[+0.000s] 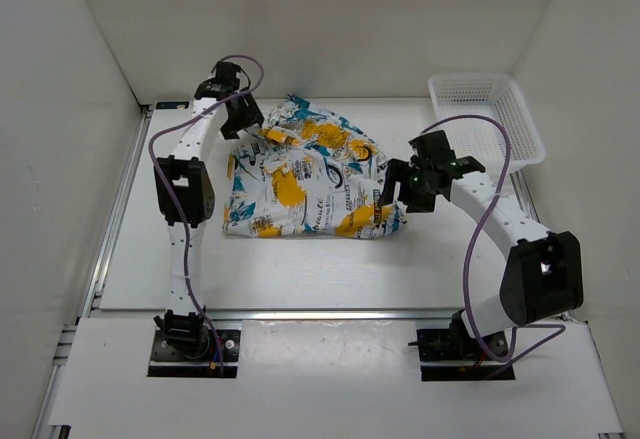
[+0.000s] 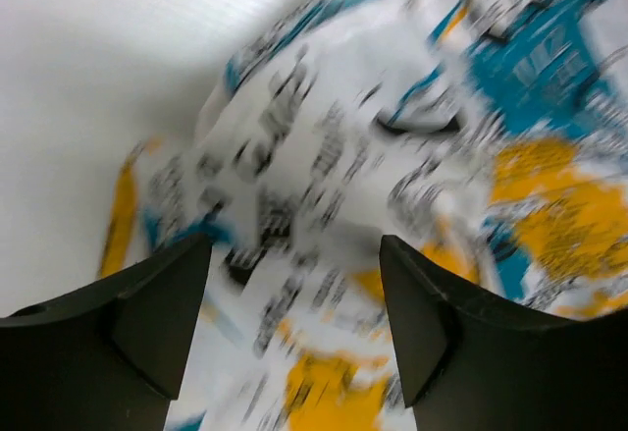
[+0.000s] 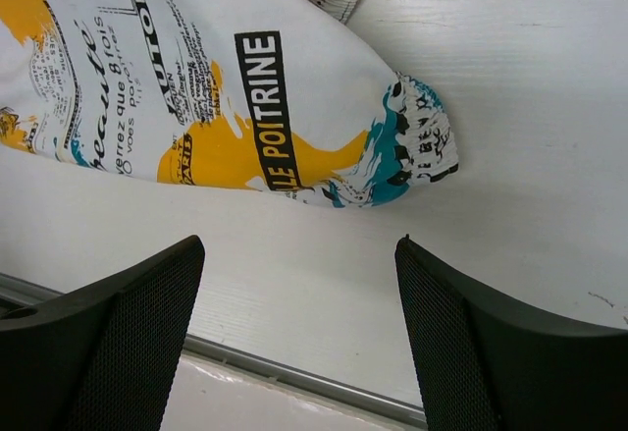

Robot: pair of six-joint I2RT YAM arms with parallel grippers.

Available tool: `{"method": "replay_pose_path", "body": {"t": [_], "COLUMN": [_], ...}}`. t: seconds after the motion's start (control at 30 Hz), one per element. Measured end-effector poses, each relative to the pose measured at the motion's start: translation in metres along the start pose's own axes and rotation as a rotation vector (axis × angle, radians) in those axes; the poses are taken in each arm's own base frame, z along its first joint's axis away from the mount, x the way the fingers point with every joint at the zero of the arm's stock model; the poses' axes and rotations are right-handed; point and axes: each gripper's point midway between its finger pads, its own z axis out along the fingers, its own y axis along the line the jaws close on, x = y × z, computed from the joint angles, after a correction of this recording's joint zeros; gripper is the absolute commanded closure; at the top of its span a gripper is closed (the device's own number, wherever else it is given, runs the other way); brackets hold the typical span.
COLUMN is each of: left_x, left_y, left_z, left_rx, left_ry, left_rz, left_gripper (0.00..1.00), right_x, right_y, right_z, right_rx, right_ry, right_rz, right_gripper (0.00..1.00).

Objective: Fold and stack the shorts
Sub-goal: Flatten the shorts out

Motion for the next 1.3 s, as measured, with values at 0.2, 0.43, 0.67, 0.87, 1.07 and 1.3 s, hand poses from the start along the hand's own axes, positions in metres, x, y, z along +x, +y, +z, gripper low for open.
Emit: {"method": "replay_pose_path", "body": {"t": [0.2,0.43,0.67,0.87,1.07,1.3], "left_x": [0.022,0.032,0.058,0.068,0.049,0.051], "left_y": [0.056,0.098,0.102,0.104,0.092,0.094], "left_z": [-0.072,-0.115,-0.018,0.020,0.018,0.018], "left_rx": [-0.102,-0.176,-0.207,-0.211,-0.174,-0.177], "left_ry": [0.026,-0.003,0.141,0.194,0.144,0.152], "left_rz": [-0.021,-0.055,-0.039,-0.034,-0.026,-0.018], "left_gripper": [0.81,0.89,0.59,0.58,0.70,0.55], "right_x": [-0.001,0.008,0.009,0.009,0.010,0.010], "right_y": [0.000,-0.006,-0.007,-0.008,-0.009,-0.009], "right_z": [-0.010,-0.014,-0.015,-0.016,-0.017,-0.016], "right_rx": [0.001,0.016,0.019,0.022,0.028,0.030], "right_ry": [-0.030,-0.038,-0.040,-0.042,-0.037,-0.034], "right_rz": [-0.008,-0.008,-0.008,-0.008,-0.007,-0.006], "right_gripper": [0.17,0.17,0.17,0.17,0.17,0.17]}}
